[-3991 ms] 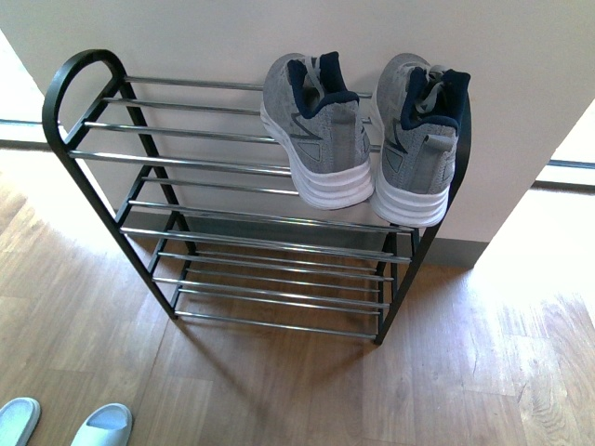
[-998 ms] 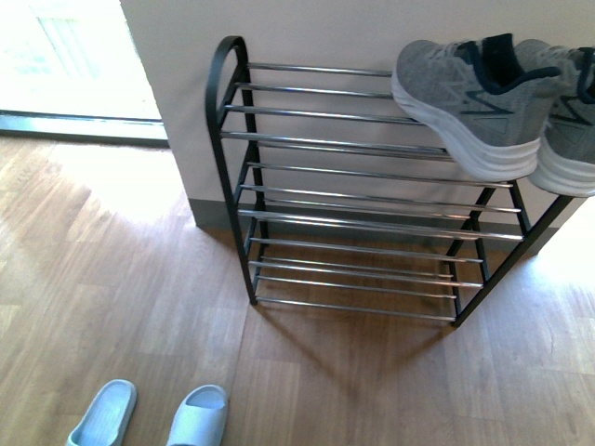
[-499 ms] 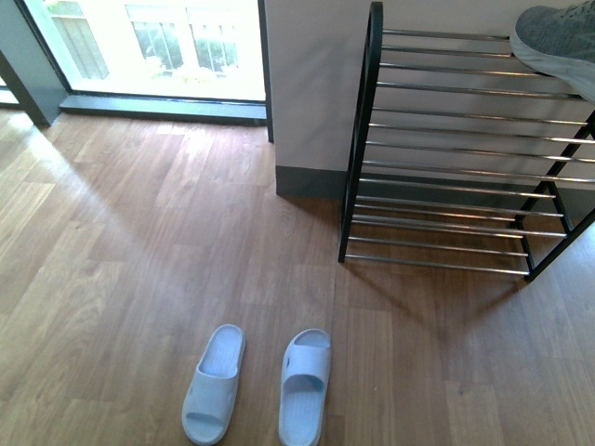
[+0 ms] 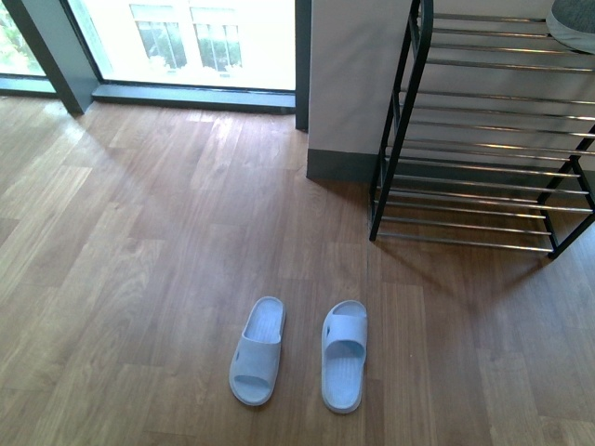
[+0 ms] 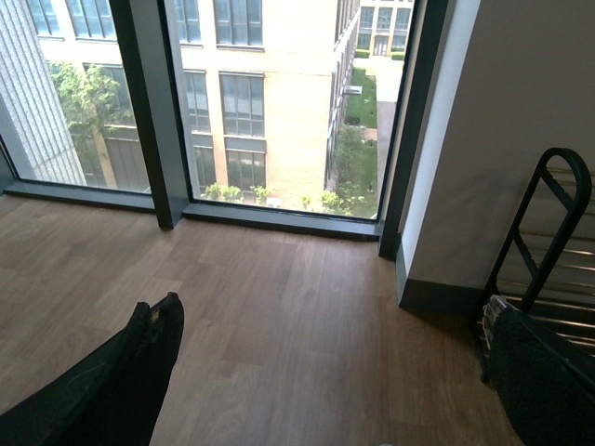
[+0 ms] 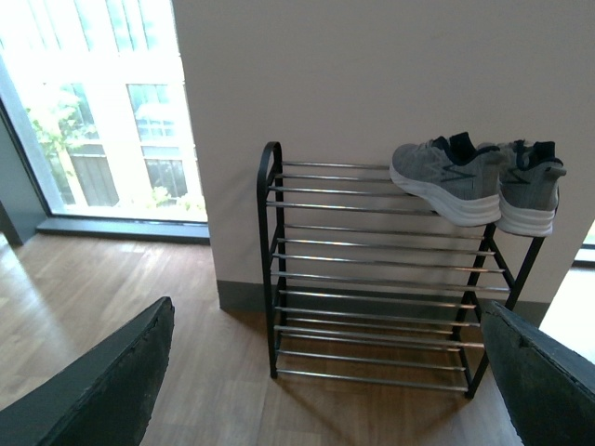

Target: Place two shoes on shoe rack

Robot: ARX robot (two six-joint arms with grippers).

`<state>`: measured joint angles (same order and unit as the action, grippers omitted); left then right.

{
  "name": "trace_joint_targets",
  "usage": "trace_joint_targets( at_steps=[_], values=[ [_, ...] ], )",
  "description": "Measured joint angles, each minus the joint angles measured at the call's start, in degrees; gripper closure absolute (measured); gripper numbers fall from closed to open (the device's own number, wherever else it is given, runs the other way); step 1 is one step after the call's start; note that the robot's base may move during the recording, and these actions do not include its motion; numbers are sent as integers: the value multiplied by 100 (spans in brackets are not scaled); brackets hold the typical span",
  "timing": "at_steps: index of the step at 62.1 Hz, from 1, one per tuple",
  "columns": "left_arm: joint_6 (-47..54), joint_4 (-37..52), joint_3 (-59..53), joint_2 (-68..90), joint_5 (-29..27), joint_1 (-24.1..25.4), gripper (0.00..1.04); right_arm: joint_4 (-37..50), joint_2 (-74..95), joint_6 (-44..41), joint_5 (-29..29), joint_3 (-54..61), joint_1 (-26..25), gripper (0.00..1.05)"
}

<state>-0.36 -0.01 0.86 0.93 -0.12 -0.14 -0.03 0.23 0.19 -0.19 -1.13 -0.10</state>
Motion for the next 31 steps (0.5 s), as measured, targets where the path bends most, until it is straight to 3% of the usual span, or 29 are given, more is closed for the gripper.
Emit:
trace_joint_targets(
  at_steps=[31],
  values=[
    [0, 0, 0, 0, 11, 0, 9, 0, 0, 0, 17, 2, 0, 9]
  ],
)
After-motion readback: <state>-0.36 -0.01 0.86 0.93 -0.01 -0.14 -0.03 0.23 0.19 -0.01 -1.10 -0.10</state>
